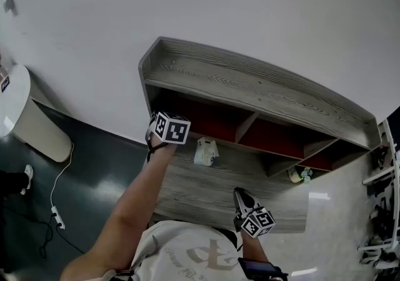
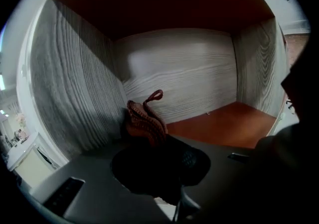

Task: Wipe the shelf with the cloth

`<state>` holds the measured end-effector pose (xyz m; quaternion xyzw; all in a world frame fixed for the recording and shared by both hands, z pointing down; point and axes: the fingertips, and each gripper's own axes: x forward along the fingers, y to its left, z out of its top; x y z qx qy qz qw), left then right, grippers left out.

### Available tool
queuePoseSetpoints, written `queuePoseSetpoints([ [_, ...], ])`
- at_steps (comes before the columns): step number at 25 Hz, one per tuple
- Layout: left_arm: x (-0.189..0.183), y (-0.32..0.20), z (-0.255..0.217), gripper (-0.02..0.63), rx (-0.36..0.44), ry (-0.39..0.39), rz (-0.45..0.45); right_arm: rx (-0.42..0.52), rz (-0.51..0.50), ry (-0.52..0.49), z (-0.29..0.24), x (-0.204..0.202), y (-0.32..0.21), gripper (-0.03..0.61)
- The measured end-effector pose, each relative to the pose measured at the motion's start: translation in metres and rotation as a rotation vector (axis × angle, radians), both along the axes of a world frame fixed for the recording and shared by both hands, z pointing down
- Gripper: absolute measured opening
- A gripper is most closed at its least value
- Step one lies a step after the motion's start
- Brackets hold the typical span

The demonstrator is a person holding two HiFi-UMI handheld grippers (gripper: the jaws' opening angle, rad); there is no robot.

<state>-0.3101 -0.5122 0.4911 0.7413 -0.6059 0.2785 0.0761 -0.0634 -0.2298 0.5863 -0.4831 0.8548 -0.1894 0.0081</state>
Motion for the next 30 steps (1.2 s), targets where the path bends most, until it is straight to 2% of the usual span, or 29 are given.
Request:
queuePoseSetpoints([
  [7, 0.023, 0.0, 0.003, 0.063, -0.046, 0.023, 0.104, -0.013, 0.029, -0.014, 0.011, 0.005, 0.005, 0.005],
  [12, 0.062, 0.006, 0.007, 0.061, -0.093, 0.013, 0.228, -0.008, 0.063, -0.016, 0.011, 0.014, 0.009, 0.005],
  [20, 0.113, 0.014, 0.006, 0.061, -0.131, 0.04, 0.368, -0.011, 0.107, 0.004, 0.01, 0.025, 0.019, 0.005],
  [30, 0.185, 0.033, 0.009, 0.061, -0.173, 0.017, 0.581, -0.019, 0.186, 0.006, 0.012, 0.045, 0.035, 0.005],
])
